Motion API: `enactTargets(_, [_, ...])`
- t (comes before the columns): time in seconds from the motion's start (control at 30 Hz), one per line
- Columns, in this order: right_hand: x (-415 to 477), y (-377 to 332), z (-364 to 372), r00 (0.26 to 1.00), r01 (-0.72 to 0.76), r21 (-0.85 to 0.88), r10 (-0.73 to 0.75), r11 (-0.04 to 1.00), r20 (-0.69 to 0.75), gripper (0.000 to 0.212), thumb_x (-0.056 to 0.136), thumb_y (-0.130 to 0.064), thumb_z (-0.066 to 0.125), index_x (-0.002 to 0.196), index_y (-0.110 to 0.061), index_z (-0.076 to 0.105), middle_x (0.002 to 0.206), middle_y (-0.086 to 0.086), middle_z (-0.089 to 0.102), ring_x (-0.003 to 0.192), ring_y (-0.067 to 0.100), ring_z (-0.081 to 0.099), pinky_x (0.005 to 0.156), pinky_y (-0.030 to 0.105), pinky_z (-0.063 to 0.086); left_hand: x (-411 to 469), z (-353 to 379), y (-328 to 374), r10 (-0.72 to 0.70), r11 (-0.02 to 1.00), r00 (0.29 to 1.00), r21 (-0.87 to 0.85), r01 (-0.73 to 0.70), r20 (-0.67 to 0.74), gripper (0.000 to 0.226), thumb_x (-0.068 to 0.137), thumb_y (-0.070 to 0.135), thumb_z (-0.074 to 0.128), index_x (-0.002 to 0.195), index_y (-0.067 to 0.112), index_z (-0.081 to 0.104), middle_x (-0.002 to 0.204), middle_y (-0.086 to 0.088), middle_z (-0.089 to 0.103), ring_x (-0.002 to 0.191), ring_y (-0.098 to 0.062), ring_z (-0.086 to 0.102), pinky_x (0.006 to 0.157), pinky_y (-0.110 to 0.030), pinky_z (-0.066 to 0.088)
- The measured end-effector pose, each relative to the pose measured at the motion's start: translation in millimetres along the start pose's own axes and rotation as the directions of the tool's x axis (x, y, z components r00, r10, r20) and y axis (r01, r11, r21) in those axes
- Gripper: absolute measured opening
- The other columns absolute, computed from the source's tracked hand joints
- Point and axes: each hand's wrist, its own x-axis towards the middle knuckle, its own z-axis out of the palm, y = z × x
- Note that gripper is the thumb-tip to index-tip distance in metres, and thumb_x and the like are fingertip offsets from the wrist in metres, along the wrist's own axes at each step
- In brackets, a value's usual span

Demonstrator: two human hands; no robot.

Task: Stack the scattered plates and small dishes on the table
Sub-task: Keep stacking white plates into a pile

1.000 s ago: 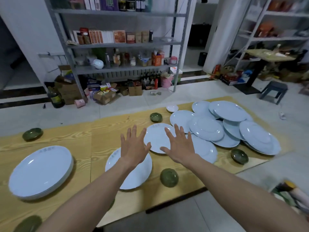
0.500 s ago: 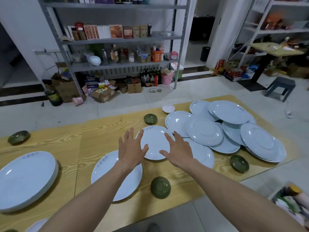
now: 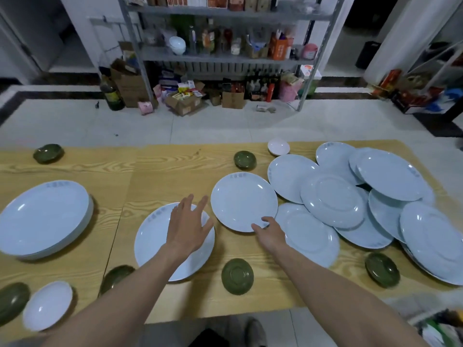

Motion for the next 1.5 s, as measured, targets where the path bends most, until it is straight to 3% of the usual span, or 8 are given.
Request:
enactTargets(0.23, [32,18,15,0.984,-0.176,0.289,0.174,0.941,0.033,0.046,0.090,-0.027,0.069,0.132,-0.017,0.054,0.121,0.001,0.055,0.106,0.024,0.061,0.097,0.040,0.053,-28,25,-6,-0.154,0.980,0.988,-0.134,0.149,-0.024,0.063,0.096,0.041,0.053,0.153,0.035,0.027,0.157,-0.011,0.030,0.142,-0.029,0.032,0.111,-0.039,0.034])
enactTargets(0.43, [48,21,19,0.961,-0.253,0.495,0.274,0.831,0.031,0.029,0.081,-0.005,0.077,0.105,-0.015,0.065,0.102,0.012,0.068,0.075,0.025,0.072,0.081,0.038,0.061,-42,36,0,-0.208,0.970,0.977,-0.138,0.199,-0.055,0.063,0.096,0.041,0.053,0.153,0.035,0.027,0.154,-0.009,0.036,0.141,-0.027,0.033,0.110,-0.039,0.033])
enactTargets(0.63, [40,4,9,0.955,-0.215,0.716,0.296,0.664,0.013,0.041,0.083,0.020,0.057,0.114,-0.006,0.064,0.112,0.017,0.060,0.098,0.036,0.065,0.084,0.045,0.059,-49,37,5,-0.310,0.918,0.947,-0.287,0.275,-0.085,0.059,0.096,0.036,0.057,0.150,0.032,0.034,0.143,-0.006,0.047,0.133,-0.021,0.039,0.098,-0.034,0.040])
enactTargets(0.8, [30,-9,-7,0.967,-0.150,0.709,0.251,0.689,-0.040,0.039,0.083,0.018,0.059,0.113,-0.007,0.063,0.117,0.013,0.058,0.101,0.032,0.061,0.078,0.045,0.061,-69,34,8,-0.563,0.731,0.812,-0.552,0.402,-0.153,0.053,0.094,0.030,0.063,0.144,0.026,0.046,0.114,-0.004,0.055,0.101,-0.014,0.051,0.087,-0.029,0.041])
enactTargets(0.93, [17,-18,-14,0.979,-0.100,0.744,0.200,0.661,-0.047,0.040,0.083,0.018,0.057,0.111,-0.011,0.057,0.120,0.009,0.052,0.104,0.031,0.058,0.067,0.035,0.059,-95,47,-1,-0.761,0.512,0.646,-0.670,0.538,-0.062,0.055,0.095,0.031,0.062,0.145,0.030,0.041,0.128,-0.009,0.047,0.115,-0.025,0.052,0.093,-0.040,0.049])
enactTargets(1.07, [6,-26,-12,0.988,-0.067,0.781,0.152,0.621,-0.036,0.039,0.084,0.021,0.053,0.109,-0.010,0.051,0.118,0.008,0.050,0.109,0.033,0.058,0.072,0.036,0.058,-112,61,-12,-0.851,0.345,0.522,-0.686,0.640,0.059,0.063,0.093,0.038,0.063,0.149,0.031,0.035,0.145,-0.016,0.031,0.131,-0.035,0.041,0.104,-0.049,0.040])
enactTargets(1.23, [-1,-26,-6,0.993,-0.071,0.786,0.117,0.614,-0.001,0.049,0.085,0.021,0.053,0.124,-0.009,0.051,0.118,0.009,0.050,0.113,0.035,0.058,0.063,0.030,0.057,-111,72,-21,-0.855,0.192,0.494,-0.785,0.589,0.161,0.064,0.094,0.022,0.065,0.150,0.024,0.035,0.150,-0.010,0.038,0.135,-0.033,0.039,0.112,-0.050,0.037])
enactTargets(1.5, [-5,-28,-2,0.994,-0.082,0.787,0.106,0.611,0.021,0.083,0.084,0.022,0.056,0.149,-0.024,0.035,0.123,0.003,0.048,0.114,0.034,0.058,0.086,0.046,0.058,-99,77,-28,-0.864,0.019,0.451,-0.880,0.475,0.224,0.074,0.090,-0.008,0.060,0.151,0.025,0.033,0.151,-0.005,0.036,0.137,-0.032,0.037,0.102,-0.048,0.047])
